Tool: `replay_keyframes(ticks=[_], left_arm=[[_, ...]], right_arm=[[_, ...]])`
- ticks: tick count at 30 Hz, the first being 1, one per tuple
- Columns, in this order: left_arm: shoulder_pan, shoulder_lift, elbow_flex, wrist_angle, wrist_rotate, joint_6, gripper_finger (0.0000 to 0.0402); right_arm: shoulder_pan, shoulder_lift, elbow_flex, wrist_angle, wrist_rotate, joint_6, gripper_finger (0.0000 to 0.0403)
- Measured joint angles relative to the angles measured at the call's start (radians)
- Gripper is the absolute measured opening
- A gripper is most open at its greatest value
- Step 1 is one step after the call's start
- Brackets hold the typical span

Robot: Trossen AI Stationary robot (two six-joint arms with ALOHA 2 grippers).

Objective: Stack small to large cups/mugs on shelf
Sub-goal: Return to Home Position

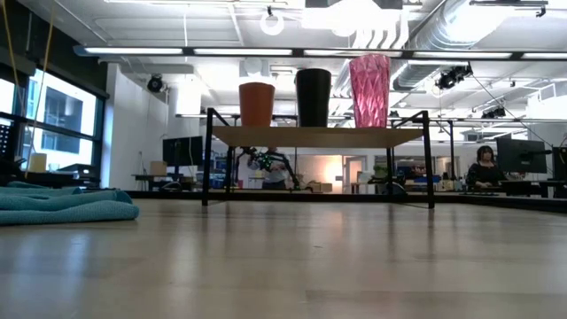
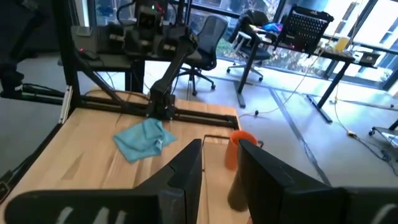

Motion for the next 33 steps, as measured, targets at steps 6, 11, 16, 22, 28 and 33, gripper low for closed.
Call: replay_keyframes(ticks=[6,11,16,22,28,33], left_arm=[[0.0,-0.053,0.0,-0.008,-0.023,0.078,0.0133],[0.0,-0.112,0.0,-0.034,-0.01,0.12,0.0133],[0.001,-0.188,-0.073,0.06,0.037,0.156,0.0133],[0.089,-0.266,-0.3,0.469,0.234,0.192,0.0133],[0.243,-0.182,-0.365,0.464,0.476,-0.098,0.0133],[0.378,-0.015,-0.368,0.553,0.692,-0.219,0.0133]], right_arm=[[-0.014,-0.143,-0.235,0.15,0.0,0.028,0.0094],[-0.014,-0.288,-0.47,0.386,0.0,0.112,0.0094],[-0.014,-0.416,-0.703,0.635,0.018,0.216,0.0094],[-0.014,-0.506,-0.906,0.896,0.042,0.35,0.0094],[-0.014,-0.514,-0.989,1.009,0.042,0.448,0.0094],[-0.008,-0.513,-0.993,1.022,0.028,0.475,0.0094]])
